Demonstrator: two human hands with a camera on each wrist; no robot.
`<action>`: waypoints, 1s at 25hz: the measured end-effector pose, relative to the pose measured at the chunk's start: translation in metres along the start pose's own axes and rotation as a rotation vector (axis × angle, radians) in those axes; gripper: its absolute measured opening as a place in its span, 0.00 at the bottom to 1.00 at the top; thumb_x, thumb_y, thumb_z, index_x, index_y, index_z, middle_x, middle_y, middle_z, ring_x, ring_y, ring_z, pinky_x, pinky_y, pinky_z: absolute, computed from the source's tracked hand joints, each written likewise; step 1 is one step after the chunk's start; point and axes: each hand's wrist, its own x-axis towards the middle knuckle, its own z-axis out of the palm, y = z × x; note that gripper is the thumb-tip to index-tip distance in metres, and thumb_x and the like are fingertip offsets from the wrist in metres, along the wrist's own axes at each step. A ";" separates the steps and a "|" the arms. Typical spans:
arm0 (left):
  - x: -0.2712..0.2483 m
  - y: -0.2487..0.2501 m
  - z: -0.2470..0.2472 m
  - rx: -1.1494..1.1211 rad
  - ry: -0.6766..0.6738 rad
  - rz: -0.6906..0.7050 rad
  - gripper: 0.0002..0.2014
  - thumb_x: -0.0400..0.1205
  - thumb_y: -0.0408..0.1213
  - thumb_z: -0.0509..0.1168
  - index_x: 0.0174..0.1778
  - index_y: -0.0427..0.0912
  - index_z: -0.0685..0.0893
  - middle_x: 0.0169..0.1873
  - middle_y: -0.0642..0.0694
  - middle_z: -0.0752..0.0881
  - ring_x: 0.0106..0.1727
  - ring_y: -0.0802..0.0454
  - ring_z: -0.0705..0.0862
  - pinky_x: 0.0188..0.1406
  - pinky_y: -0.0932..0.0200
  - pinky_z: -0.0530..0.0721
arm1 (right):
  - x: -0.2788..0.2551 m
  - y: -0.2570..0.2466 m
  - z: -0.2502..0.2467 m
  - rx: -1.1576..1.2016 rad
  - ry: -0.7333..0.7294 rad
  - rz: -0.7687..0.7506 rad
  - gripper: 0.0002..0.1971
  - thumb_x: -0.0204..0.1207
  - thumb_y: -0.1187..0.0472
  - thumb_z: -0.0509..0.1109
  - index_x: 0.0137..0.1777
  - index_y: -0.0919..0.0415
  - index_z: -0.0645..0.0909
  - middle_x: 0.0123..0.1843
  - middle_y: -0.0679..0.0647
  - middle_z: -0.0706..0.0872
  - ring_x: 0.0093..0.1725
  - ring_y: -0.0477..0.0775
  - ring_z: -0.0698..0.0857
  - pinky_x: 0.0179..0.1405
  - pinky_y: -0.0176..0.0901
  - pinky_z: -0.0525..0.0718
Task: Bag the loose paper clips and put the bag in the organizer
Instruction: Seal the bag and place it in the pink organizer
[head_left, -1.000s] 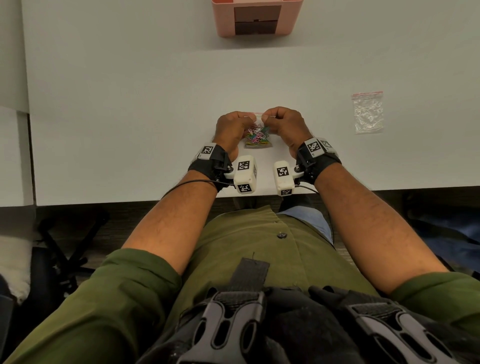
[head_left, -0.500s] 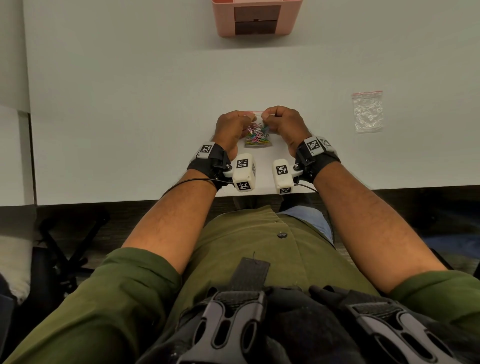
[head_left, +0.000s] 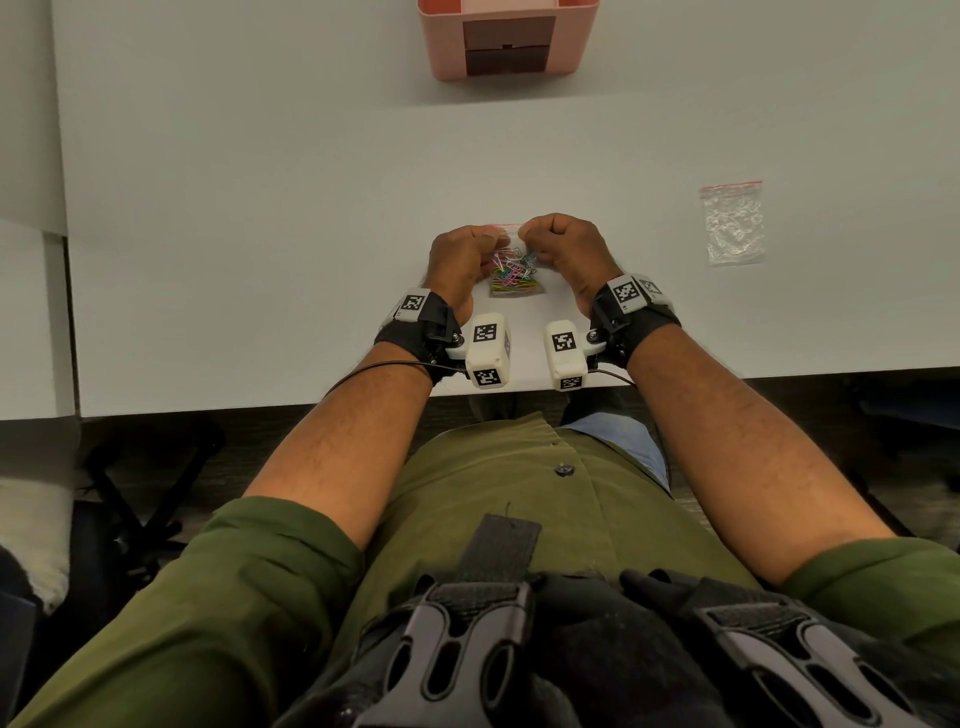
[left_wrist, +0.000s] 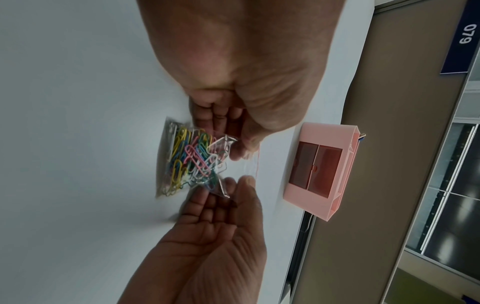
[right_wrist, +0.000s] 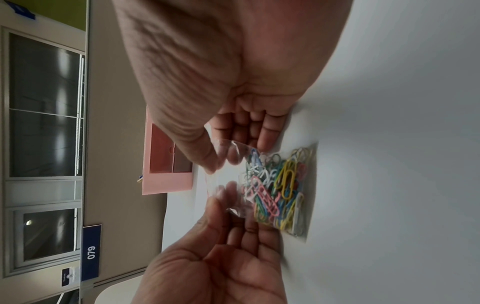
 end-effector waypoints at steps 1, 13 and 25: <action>0.000 -0.001 0.000 0.005 -0.005 0.006 0.08 0.83 0.24 0.65 0.47 0.36 0.89 0.42 0.42 0.92 0.46 0.47 0.90 0.57 0.49 0.90 | 0.000 0.000 0.000 -0.006 -0.006 -0.007 0.01 0.77 0.60 0.76 0.44 0.56 0.88 0.41 0.51 0.89 0.43 0.47 0.86 0.46 0.41 0.86; -0.007 0.001 0.000 0.045 -0.071 0.045 0.03 0.83 0.27 0.72 0.50 0.33 0.90 0.43 0.40 0.92 0.41 0.50 0.92 0.42 0.60 0.90 | 0.005 0.006 0.003 -0.135 -0.032 -0.097 0.03 0.80 0.60 0.73 0.47 0.57 0.87 0.43 0.51 0.90 0.41 0.43 0.87 0.41 0.36 0.84; -0.005 0.000 0.000 0.003 -0.017 0.029 0.04 0.82 0.27 0.71 0.50 0.35 0.90 0.45 0.38 0.92 0.45 0.46 0.91 0.47 0.55 0.91 | 0.005 0.011 0.001 -0.167 -0.011 -0.118 0.07 0.81 0.57 0.71 0.52 0.58 0.87 0.47 0.52 0.89 0.44 0.49 0.88 0.49 0.48 0.89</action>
